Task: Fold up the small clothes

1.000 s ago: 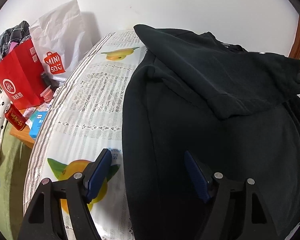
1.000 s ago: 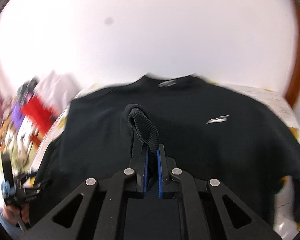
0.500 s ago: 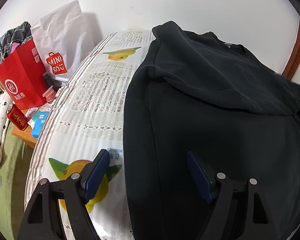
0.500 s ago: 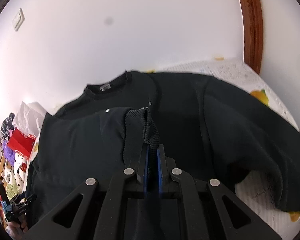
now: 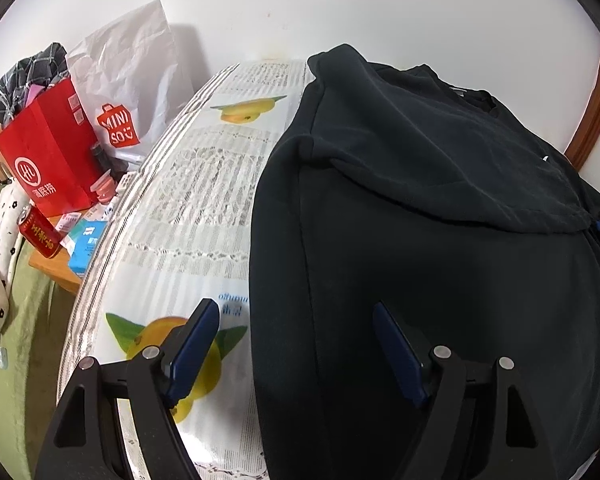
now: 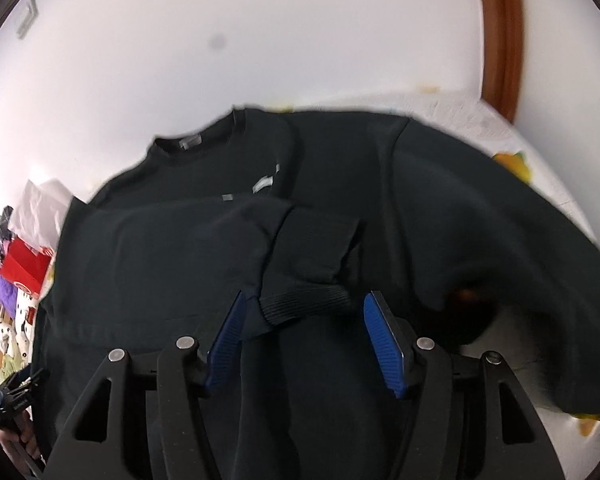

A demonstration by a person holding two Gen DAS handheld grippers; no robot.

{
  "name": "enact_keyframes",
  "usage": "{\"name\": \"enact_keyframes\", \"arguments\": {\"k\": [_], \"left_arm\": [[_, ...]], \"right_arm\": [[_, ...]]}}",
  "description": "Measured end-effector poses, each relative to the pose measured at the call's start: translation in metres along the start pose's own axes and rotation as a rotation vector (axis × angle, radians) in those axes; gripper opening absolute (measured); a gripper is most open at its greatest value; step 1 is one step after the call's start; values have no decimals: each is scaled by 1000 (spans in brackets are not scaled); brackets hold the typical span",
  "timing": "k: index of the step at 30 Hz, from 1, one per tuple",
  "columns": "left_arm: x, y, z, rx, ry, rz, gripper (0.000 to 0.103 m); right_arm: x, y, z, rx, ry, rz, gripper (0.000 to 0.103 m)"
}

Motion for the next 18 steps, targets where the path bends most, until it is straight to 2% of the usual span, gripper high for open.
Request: {"name": "enact_keyframes", "arguments": {"k": [3, 6, 8, 11, 15, 18], "left_arm": [[0, 4, -2, 1, 13, -10, 78], [0, 5, -8, -8, 19, -10, 78], [0, 5, -10, -8, 9, 4, 78], [0, 6, -11, -7, 9, 9, 78], [-1, 5, -10, -10, 17, 14, 79], [-3, 4, -10, -11, 20, 17, 79]], "right_arm": [[8, 4, -22, -24, -11, -54, 56], [7, 12, -29, 4, -31, -45, 54], [9, 15, -32, 20, -71, -24, 31], [9, 20, -29, 41, -64, 20, 13], [22, 28, -9, 93, 30, -66, 10], [33, 28, -1, 116, -10, -87, 10]]}}
Point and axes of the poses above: each gripper's, at about its wrist camera, not at the fingertips, and z roughly against the way its jaws point, x to its right, y to its top, the point moved 10 cm from there along -z, roughly the way its jaws point, and after that the axes turned 4 degrees about -x, right-handed, at the moved point
